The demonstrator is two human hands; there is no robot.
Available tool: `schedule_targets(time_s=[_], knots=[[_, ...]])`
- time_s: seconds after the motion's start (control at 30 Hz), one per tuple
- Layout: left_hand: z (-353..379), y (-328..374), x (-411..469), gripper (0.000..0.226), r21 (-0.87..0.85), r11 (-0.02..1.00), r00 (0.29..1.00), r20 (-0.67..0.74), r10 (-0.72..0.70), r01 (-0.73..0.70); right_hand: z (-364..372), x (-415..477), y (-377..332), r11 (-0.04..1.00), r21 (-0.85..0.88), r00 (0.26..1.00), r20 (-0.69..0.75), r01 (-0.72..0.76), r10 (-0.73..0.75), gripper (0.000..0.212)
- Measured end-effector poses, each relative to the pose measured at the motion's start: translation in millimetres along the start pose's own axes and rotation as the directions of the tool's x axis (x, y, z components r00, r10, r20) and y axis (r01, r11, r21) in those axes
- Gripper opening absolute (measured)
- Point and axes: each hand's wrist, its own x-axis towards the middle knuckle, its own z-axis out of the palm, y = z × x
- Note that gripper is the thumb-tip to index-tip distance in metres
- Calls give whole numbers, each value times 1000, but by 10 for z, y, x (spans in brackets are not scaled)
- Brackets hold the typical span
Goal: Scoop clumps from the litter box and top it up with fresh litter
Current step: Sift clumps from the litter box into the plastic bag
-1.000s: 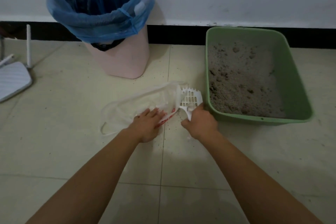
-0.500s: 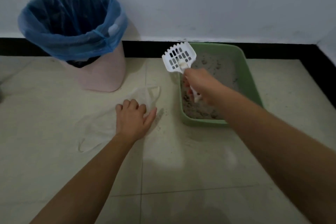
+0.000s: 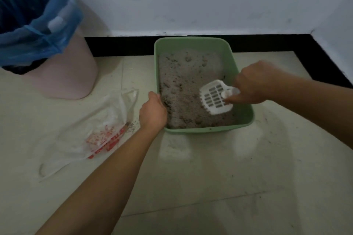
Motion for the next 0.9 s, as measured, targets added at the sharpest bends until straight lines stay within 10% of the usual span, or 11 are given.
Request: schedule_targets(time_s=[0.4, 0.9], knots=[[157, 14, -104, 32, -99, 993, 984, -160, -73, 57, 658, 172, -129, 936, -45, 906, -237, 350, -351, 67], [180, -39, -78, 36, -275, 959, 987, -119, -103, 67, 992, 488, -747, 710, 639, 955, -191, 296, -226, 53]])
